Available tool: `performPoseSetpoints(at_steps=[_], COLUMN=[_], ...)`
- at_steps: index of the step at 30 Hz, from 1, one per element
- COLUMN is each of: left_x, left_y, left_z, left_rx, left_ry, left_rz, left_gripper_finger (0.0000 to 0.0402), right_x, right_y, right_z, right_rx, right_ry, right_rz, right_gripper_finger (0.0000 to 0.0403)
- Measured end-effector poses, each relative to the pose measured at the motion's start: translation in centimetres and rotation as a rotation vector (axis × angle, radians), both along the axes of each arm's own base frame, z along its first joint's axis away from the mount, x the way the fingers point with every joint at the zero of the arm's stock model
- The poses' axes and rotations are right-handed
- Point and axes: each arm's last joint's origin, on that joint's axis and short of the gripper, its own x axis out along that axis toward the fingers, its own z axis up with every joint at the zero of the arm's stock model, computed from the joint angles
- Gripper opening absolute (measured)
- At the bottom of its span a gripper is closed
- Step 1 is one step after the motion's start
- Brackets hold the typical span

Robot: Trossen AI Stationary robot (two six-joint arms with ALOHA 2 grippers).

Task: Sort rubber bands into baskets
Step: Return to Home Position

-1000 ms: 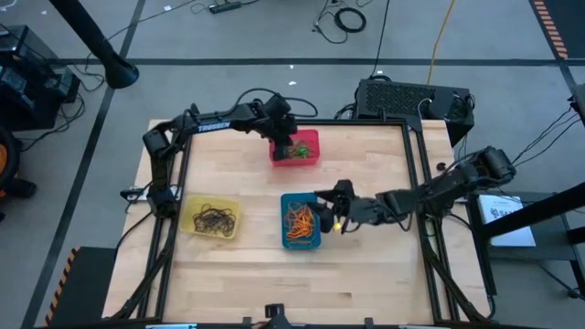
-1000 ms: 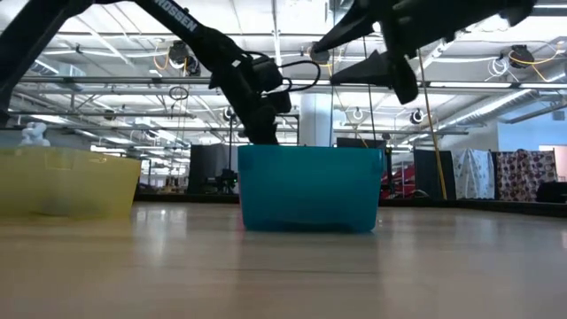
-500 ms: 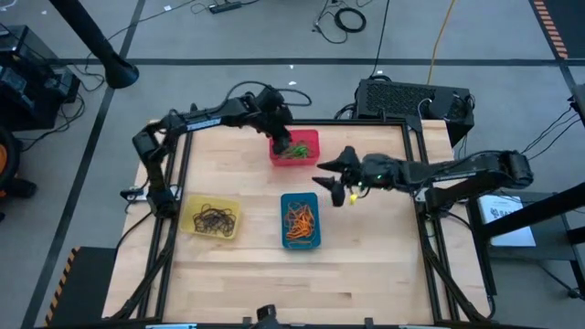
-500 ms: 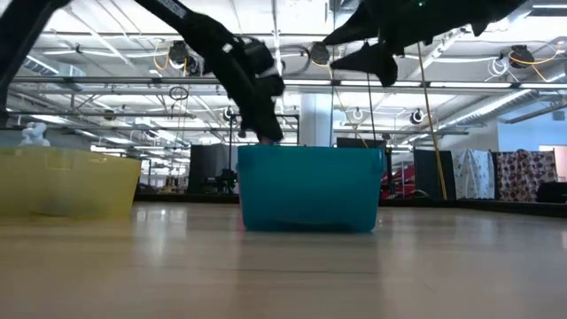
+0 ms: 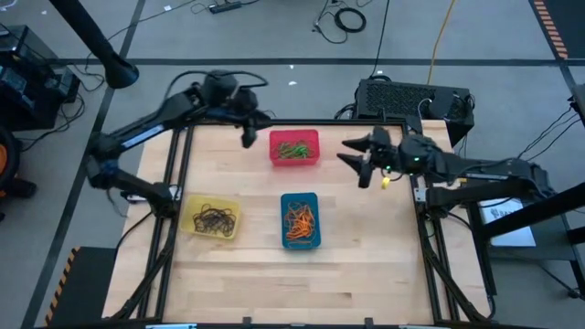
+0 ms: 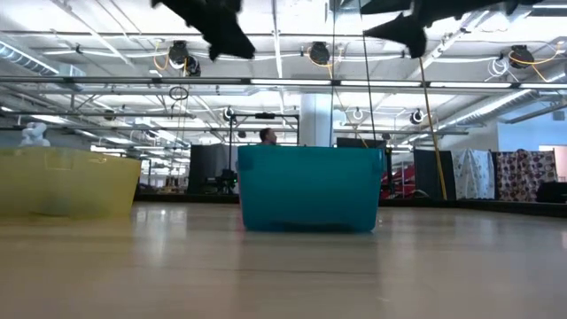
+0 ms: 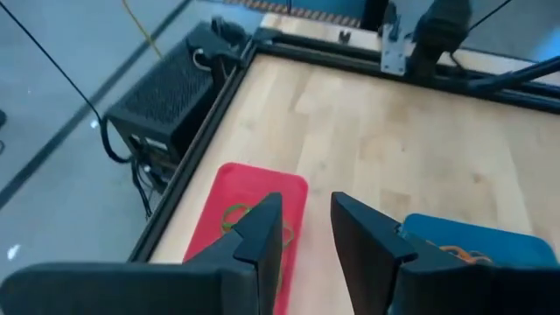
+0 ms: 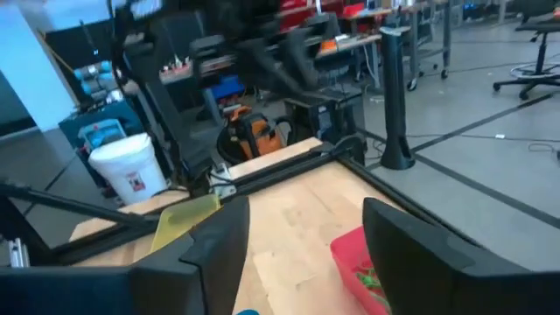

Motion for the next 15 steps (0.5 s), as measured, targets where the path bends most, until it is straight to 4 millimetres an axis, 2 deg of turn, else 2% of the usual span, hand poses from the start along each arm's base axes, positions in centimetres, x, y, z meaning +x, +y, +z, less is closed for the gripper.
performPoseSetpoints(at_steps=[4,10,11,15], left_x=[-3.0,-6.5,-7.0,-8.7], left_y=[-2.0,-4.2,-4.5,-5.7], left_z=[0.3,-2.9,-3.5,-6.1], left_rx=[0.016,0.003,0.001,-0.026], left_ry=[-0.055,-0.133,-0.158,-0.272], left_rz=[0.012,0.084,0.092,0.127], left_gripper_finger=[0.0107,0.0107,0.0107,0.0107], right_x=[-1.7,-3.2,-3.5,-4.6], right_y=[0.0,-0.2,-0.1,0.2], right_z=[0.6,0.3,0.2,0.2], right_rx=[0.001,-0.015,-0.017,-0.009], right_ry=[-0.007,0.072,0.089,0.113], right_rz=[-0.017,-0.035,-0.036,-0.010], right_gripper_finger=[0.0175,0.0027,0.0014,0.0009])
